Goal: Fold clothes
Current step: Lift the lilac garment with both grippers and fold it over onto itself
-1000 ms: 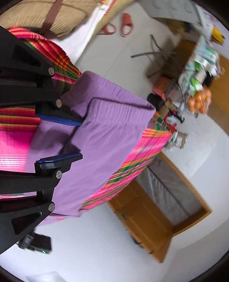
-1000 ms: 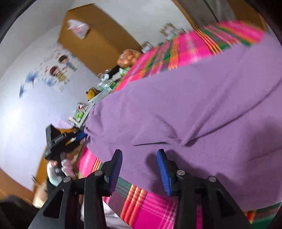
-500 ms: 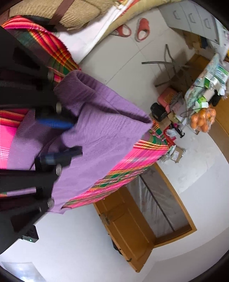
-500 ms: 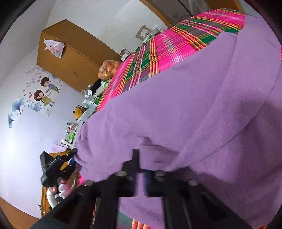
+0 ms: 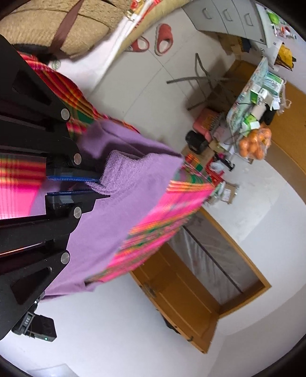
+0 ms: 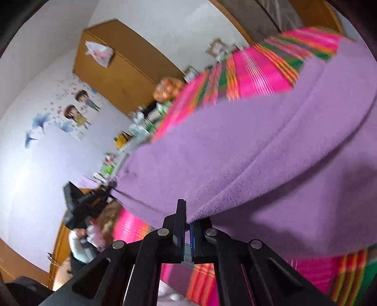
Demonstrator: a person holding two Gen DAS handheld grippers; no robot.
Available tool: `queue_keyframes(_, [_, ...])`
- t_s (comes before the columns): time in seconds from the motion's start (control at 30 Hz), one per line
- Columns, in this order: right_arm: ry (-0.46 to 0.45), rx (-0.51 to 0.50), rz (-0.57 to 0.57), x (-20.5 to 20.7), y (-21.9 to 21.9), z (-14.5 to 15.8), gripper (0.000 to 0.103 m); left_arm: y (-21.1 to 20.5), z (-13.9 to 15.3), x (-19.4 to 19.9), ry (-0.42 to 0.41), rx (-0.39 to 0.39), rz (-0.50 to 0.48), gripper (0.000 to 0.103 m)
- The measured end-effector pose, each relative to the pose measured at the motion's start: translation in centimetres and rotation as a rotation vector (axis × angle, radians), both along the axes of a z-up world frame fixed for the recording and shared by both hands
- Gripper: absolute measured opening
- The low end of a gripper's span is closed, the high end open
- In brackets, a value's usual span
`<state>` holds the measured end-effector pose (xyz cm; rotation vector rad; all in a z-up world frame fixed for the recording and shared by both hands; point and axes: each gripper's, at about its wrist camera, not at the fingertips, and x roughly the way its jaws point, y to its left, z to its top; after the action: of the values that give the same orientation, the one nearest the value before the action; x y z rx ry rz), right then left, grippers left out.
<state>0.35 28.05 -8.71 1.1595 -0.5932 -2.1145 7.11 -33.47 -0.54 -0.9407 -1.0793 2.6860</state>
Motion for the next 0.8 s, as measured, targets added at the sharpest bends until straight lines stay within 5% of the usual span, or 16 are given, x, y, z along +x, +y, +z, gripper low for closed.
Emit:
queue_keyframes(0.37, [0.062,0.012,0.014,0.7,-0.2,0.1,0.003,0.0,-0.6,0.9,0.006,-0.057,-0.014,0.006])
queue_keyframes(0.6, [0.002,-0.006,0.025,0.5,0.5,-1.4,0.007,-0.2,-1.3,1.1,-0.015,-0.072,-0.031,0.01])
queue_keyframes(0.8, [0.057,0.105,0.15,2.8,1.3,0.5,0.012,-1.0,0.2,4.1,-0.023,-0.165,0.05,0.013])
